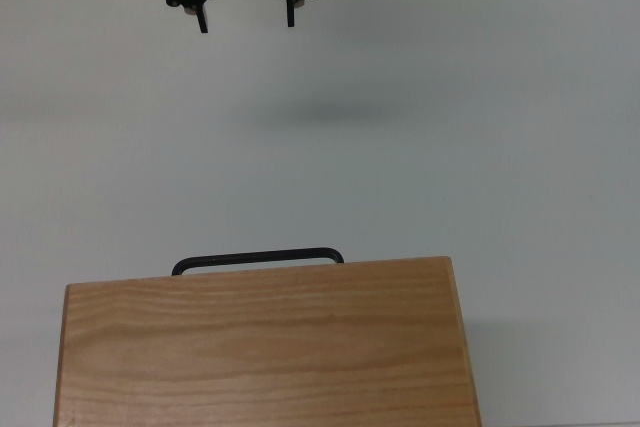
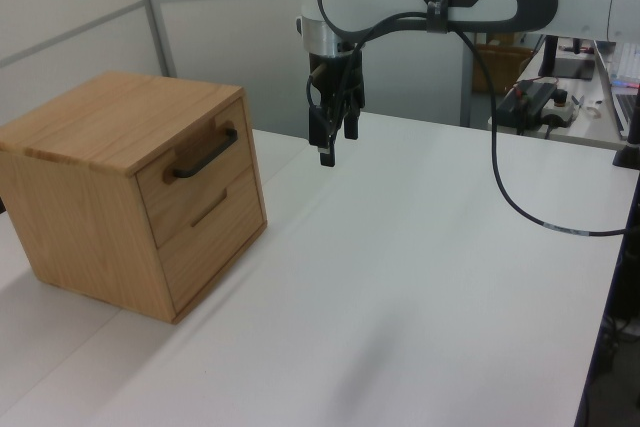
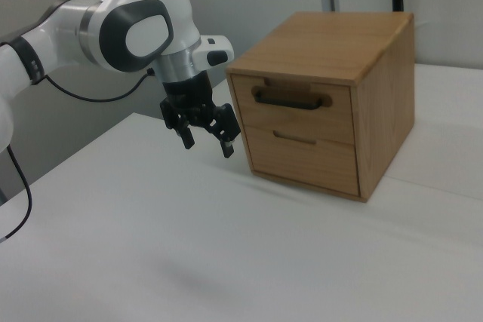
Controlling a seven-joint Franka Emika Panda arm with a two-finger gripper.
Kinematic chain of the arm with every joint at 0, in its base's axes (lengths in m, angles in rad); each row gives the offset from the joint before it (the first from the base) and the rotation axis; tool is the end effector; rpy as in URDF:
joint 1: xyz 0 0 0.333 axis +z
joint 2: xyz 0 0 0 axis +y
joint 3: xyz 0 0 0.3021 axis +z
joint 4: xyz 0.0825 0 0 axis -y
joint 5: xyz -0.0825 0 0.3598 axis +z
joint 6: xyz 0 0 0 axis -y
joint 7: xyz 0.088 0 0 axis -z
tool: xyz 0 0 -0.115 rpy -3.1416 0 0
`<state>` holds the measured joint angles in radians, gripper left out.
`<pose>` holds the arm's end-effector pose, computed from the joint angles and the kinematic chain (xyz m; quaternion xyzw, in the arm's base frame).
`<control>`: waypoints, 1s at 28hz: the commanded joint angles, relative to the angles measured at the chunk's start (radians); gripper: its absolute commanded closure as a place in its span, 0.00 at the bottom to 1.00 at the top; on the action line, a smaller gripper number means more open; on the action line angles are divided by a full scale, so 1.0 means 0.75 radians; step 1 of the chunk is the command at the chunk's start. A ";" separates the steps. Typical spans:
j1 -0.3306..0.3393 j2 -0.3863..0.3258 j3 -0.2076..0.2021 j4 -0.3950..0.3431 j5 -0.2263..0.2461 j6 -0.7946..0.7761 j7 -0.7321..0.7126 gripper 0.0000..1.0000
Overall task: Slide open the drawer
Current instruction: 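Move the open gripper toward the black handle of the upper drawer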
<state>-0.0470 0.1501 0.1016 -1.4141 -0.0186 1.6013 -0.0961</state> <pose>0.5775 0.0249 0.5930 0.9970 0.0747 0.0189 0.0021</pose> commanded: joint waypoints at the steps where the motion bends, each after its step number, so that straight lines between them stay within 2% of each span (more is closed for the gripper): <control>1: 0.012 0.012 -0.007 0.006 -0.018 0.018 0.014 0.00; 10: 0.012 0.025 -0.007 0.006 -0.018 0.074 0.018 0.00; 14: 0.007 0.027 -0.009 0.004 -0.008 0.159 0.066 0.00; 21: 0.003 0.064 -0.009 0.004 0.021 0.348 0.398 0.00; 22: 0.003 0.078 -0.009 0.006 0.023 0.401 0.509 0.00; 28: 0.009 0.109 -0.007 0.006 0.015 0.509 0.831 0.00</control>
<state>-0.0480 0.2115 0.1011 -1.4141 -0.0155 1.9292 0.3466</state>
